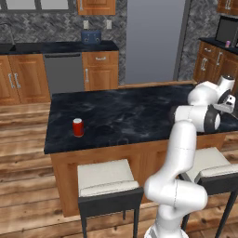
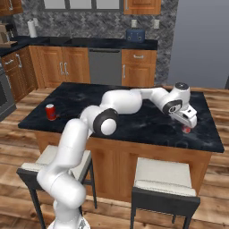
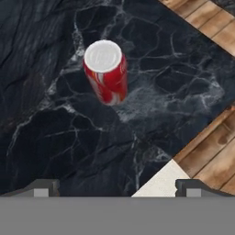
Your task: Four empty soda cans are scattered around the kitchen. Gather all the cans and cluster them next to the stove for recycling.
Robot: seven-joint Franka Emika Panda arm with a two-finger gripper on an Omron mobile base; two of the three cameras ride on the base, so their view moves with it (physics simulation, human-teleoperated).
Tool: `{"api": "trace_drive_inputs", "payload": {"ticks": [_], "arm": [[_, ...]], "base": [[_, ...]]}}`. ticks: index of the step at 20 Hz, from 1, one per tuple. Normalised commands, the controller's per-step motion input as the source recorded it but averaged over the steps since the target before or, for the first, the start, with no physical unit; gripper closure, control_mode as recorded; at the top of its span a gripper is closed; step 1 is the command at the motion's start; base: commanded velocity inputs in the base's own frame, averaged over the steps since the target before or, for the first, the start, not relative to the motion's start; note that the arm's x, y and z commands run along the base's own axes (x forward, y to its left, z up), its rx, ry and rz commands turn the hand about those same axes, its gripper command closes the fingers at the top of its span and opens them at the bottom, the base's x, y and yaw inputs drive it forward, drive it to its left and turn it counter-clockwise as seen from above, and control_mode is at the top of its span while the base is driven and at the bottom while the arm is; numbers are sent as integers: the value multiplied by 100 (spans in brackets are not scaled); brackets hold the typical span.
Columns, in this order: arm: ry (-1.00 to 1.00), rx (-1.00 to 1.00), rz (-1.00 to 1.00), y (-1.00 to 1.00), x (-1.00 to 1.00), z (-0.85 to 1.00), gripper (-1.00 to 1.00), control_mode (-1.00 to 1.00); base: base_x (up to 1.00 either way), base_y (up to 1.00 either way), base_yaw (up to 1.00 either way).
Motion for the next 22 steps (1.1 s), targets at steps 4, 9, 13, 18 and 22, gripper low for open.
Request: {"api": "trace_drive_inputs", "payload": {"ticks": [4,9,13,18,22], "arm": [[0,1,0,-14,21,0,-100,-100],[0,0,0,-13,22,0,-100,-100],[0,0,0,-8,23,-9,-100,-100],[0,0,0,-8,24,-16,-100,-100],[0,0,0,-11,22,-14,-100,-100]], "base": [[0,0,0],[0,0,0],[0,0,0],[0,0,0],[0,0,0]]}}
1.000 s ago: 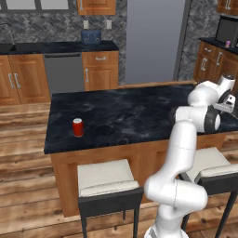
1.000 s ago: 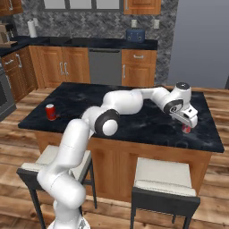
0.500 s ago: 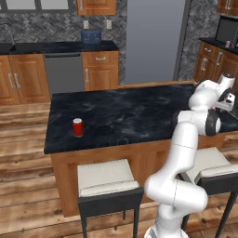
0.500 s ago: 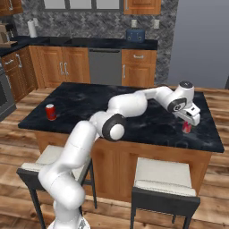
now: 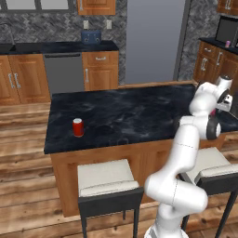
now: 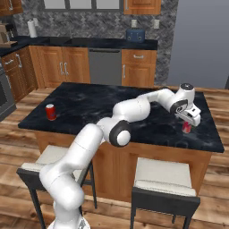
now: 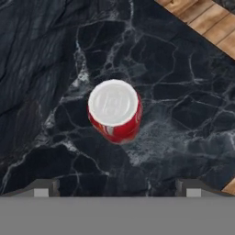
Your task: Four empty soda cans are scattered around the kitchen. Gather all the cans and cluster them next to the stove for recycling.
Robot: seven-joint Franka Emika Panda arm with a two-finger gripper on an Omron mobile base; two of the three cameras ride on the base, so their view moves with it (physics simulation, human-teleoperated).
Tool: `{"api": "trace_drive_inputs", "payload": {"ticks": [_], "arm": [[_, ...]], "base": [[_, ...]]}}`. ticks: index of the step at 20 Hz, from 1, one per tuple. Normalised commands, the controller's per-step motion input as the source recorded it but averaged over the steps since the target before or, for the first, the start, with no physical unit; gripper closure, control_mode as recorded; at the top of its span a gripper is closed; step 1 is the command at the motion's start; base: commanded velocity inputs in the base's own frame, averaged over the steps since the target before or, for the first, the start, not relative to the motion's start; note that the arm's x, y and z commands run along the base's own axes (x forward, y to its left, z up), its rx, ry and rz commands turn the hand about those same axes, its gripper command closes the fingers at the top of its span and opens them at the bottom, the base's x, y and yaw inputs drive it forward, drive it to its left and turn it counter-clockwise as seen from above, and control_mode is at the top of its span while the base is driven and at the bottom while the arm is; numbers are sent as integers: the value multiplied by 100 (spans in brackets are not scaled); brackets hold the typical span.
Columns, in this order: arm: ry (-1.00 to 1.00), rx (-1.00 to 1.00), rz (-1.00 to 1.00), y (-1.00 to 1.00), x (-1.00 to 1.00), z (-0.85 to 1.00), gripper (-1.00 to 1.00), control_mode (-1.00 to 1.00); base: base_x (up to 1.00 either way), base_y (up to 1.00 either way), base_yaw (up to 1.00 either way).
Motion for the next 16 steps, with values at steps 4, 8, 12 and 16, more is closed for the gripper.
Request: {"api": "trace_drive_inputs", "payload": {"ticks": [4,8,12,16], "arm": [[0,0,0,-15,19,-13,-100,-100],[0,0,0,-14,18,-9,-100,-100],[0,0,0,-9,20,-6,-100,-100],[0,0,0,-3,20,-1,-100,-100]], "base": [[0,0,0],[0,0,0],[0,0,0],[0,0,0]]}}
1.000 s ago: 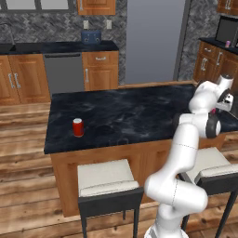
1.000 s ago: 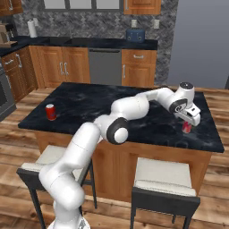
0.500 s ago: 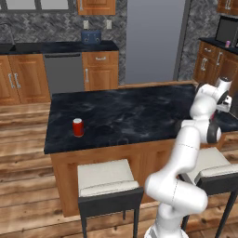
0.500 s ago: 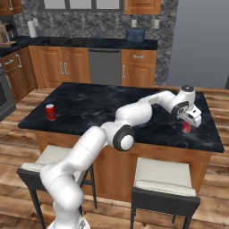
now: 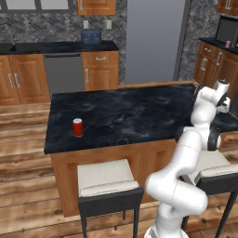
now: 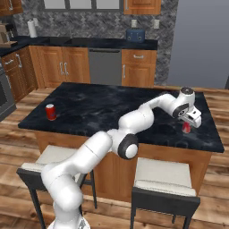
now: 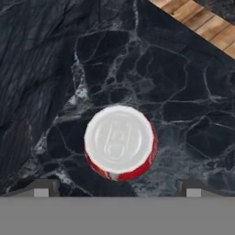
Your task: Four empty soda cans are scattered around the kitchen. Gather all the cans and cluster them next to the stove for recycling.
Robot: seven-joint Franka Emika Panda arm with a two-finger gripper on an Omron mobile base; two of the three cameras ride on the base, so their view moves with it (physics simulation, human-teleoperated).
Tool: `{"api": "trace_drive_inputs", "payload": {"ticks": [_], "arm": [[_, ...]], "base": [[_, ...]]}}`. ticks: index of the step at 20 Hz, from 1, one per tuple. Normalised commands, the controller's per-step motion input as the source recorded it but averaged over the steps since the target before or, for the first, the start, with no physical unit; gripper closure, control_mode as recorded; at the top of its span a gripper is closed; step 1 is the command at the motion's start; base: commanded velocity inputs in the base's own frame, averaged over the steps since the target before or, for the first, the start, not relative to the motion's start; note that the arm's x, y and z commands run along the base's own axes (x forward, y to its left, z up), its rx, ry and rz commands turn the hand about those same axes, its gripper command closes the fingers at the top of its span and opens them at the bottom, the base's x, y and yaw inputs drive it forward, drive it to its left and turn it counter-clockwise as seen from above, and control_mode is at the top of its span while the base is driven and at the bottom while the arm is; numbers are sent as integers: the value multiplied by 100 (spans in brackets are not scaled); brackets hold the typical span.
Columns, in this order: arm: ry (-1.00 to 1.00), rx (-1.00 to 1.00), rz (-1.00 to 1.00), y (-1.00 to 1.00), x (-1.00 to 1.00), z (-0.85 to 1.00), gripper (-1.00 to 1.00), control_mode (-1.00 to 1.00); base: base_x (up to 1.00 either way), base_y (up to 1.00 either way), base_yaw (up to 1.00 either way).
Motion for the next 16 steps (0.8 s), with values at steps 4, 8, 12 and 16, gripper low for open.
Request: {"api": "trace_drive_inputs", "payload": {"ticks": [4,8,12,16], "arm": [[0,0,0,-2,18,0,-100,-100],[0,0,0,-4,13,-1,-100,-100],[-1,0,0,-16,3,-4,-100,-100],[-5,0,-4,-32,0,-3,-100,-100]], "base": [[0,0,0],[0,0,0],[0,0,0],[0,0,0]]}}
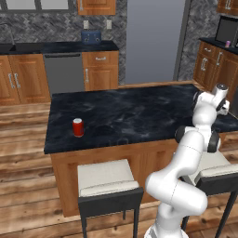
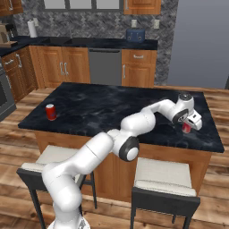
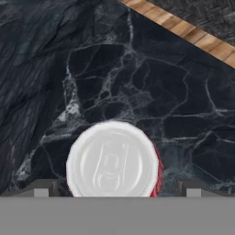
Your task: Four empty soda cans are scattered around the kitchen. Gather all the cans and cluster them next to the stove for recycling.
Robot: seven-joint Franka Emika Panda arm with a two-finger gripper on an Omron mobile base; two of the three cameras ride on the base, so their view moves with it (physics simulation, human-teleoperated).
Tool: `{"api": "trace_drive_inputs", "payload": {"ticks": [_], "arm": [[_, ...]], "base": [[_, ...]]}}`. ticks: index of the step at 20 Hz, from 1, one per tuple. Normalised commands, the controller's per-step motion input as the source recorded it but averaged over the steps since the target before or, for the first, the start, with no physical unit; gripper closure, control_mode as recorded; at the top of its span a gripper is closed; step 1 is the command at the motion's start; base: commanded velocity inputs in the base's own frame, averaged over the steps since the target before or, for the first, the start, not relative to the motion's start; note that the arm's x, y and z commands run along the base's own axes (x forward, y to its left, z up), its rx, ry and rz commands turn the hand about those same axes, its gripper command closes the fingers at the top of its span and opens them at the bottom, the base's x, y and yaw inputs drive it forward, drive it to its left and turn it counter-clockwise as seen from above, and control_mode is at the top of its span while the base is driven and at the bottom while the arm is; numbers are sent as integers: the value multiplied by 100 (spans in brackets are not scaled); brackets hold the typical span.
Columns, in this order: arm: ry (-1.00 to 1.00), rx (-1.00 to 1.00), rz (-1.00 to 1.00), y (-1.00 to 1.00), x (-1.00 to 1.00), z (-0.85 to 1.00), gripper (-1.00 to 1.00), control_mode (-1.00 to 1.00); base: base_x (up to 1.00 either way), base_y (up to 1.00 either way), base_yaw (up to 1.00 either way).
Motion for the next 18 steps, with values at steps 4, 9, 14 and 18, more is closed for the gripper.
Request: {"api": "trace_drive_inputs", "payload": {"ticks": [4,9,14,18], "arm": [[-9,0,-2,-17,8,0,-100,-100],[-7,0,-1,-3,18,0,-100,-100],[-5,-3,-3,0,14,0,100,-100],[-4,-4,-3,0,-1,0,100,-100]], "base": [[0,0,0],[0,0,0],[0,0,0],[0,0,0]]}}
